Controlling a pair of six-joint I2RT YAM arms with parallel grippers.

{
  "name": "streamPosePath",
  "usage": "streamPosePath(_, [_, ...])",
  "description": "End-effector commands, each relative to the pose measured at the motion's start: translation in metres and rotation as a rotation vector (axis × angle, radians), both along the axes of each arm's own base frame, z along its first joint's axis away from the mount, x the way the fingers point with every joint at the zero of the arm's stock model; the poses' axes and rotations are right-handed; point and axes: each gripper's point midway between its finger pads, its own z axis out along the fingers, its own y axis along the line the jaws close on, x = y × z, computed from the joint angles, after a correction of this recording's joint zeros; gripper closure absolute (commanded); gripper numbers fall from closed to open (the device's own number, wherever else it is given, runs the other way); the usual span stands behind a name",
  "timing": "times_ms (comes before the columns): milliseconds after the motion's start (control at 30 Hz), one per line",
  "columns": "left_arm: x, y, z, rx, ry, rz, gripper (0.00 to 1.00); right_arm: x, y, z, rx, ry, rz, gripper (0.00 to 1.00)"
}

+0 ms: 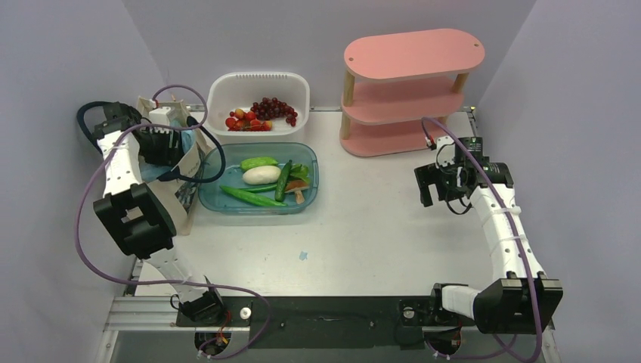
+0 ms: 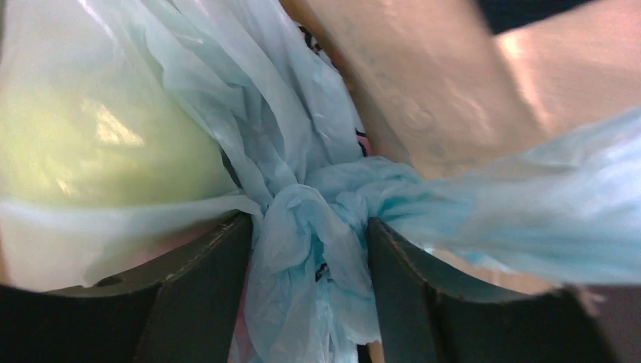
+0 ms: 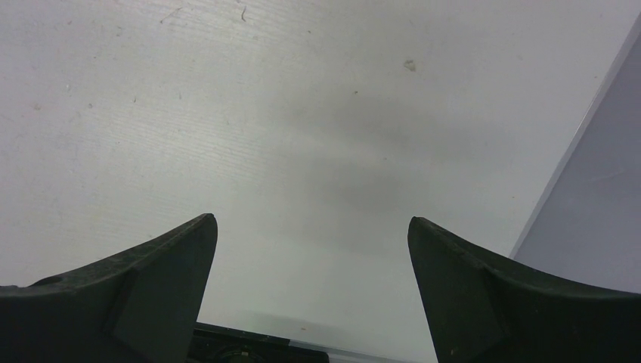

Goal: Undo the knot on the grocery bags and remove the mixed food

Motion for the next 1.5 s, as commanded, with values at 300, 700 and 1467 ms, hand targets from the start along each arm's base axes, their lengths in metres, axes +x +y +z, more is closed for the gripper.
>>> streamPosePath(300, [0.032, 0.026, 0.044, -0.014, -0.141, 0.141, 1.00, -0.023, -0.013, 0.010, -0.057, -0.082, -0.025, 0.06])
streamPosePath(700, [0.025, 0.044, 0.187, -0.021, -0.469, 0.269, 1.00, -0.028, -0.009, 0.007, -0.035, -0.091, -0.020, 0.06])
streamPosePath(1467, [0.003, -0.133, 0.424, -0.379, -1.021, -0.029, 1.00, -0.011, 0.000, 0.039, 0.025, -0.177, -0.029, 0.06])
